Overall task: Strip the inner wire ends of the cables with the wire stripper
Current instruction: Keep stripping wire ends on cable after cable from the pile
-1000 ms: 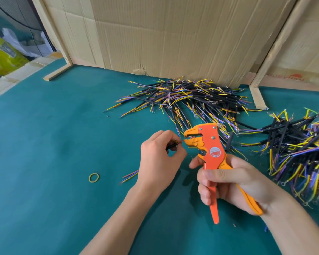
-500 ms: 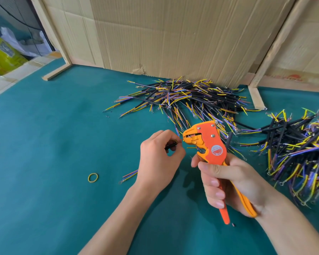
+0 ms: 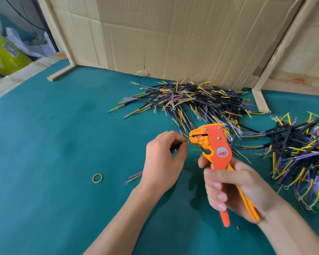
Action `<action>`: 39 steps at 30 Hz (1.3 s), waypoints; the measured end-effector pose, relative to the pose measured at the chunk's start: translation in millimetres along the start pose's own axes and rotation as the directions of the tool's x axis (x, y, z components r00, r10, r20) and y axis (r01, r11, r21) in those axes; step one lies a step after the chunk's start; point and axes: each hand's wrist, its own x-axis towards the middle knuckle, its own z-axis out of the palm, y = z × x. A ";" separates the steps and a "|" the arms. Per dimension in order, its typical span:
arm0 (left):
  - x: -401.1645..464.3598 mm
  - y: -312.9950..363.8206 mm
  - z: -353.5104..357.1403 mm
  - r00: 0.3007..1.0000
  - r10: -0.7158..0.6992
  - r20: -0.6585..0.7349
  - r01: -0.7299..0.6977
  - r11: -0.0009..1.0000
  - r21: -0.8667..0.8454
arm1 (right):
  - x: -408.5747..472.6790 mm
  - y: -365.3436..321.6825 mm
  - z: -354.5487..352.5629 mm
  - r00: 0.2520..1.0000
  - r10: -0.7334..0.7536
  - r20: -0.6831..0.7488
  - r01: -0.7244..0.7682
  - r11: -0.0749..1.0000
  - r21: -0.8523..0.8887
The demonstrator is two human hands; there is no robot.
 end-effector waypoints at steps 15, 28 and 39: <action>-0.4 -4.0 2.0 0.997 0.071 -0.027 -0.069 0.995 0.077 | 1.8 1.2 -4.2 0.998 0.038 0.049 -0.038 0.999 0.006; 0.1 -2.8 0.8 0.996 0.090 -0.029 -0.088 0.993 0.082 | 1.5 1.8 9.0 0.999 -0.006 -0.053 0.002 0.997 -0.072; 1.6 -7.0 -1.5 0.999 0.022 -0.038 -0.019 0.997 0.071 | 0.1 -1.2 -1.5 0.998 -0.061 -0.006 0.061 0.994 0.088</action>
